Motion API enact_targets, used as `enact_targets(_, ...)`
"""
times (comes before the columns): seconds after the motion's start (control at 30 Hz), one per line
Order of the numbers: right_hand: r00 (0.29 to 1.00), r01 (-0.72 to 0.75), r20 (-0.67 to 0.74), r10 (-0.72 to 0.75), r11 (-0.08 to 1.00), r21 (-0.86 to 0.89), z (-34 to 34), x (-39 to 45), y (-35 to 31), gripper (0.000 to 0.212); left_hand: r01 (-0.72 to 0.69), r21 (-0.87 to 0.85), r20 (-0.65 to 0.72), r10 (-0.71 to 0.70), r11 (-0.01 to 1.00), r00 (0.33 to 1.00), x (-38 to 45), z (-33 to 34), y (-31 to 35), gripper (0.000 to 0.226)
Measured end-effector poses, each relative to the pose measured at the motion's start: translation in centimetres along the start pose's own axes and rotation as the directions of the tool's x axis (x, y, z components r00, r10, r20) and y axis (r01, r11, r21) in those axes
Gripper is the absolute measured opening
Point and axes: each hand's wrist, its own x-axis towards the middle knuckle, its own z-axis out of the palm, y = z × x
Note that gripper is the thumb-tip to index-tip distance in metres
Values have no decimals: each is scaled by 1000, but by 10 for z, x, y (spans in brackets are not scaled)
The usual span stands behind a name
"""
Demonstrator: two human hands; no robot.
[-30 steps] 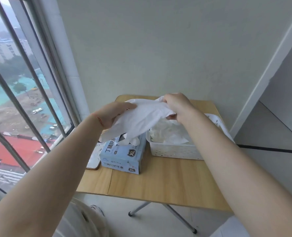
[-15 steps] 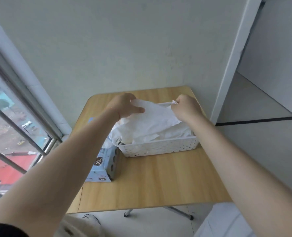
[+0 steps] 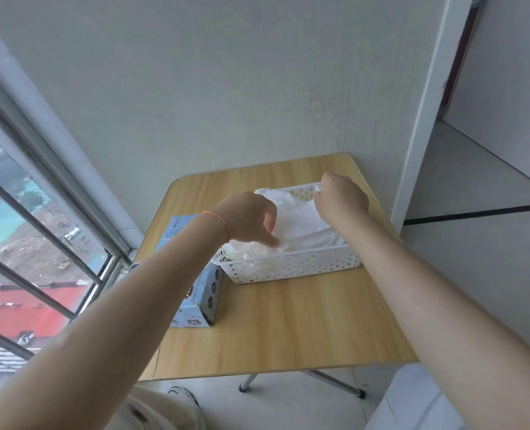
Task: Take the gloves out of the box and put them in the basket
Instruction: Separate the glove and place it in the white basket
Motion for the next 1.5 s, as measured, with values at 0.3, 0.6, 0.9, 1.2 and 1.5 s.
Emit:
enact_targets(0.3, 997, 76, -5, -80, 964, -254, -3, -9, -4, 31, 18, 65, 187, -30, 998, 982, -15, -29, 4, 8)
enact_targets(0.6, 993, 105, -15, -119, 920, -378, 5, -12, 10, 32, -30, 21, -111, 32, 999, 993, 9, 35, 2, 62)
enact_targets(0.9, 970, 105, -173, -169, 939, -328, 11, -10, 3, 35, 59, -219, 11, -58, 974, 998, 16, 43, -8, 79)
enact_targets(1.2, 895, 425, 72, -441, 890, 169, 24, -35, -108, 14, 214, -600, -337, -487, 771, 806, -48, 20, -95, 22)
enact_targets(1.5, 769, 572, 369, -523, 820, -30, 51, -60, -180, 38, 264, -583, -200, -451, 769, 870, -98, 43, -142, 22)
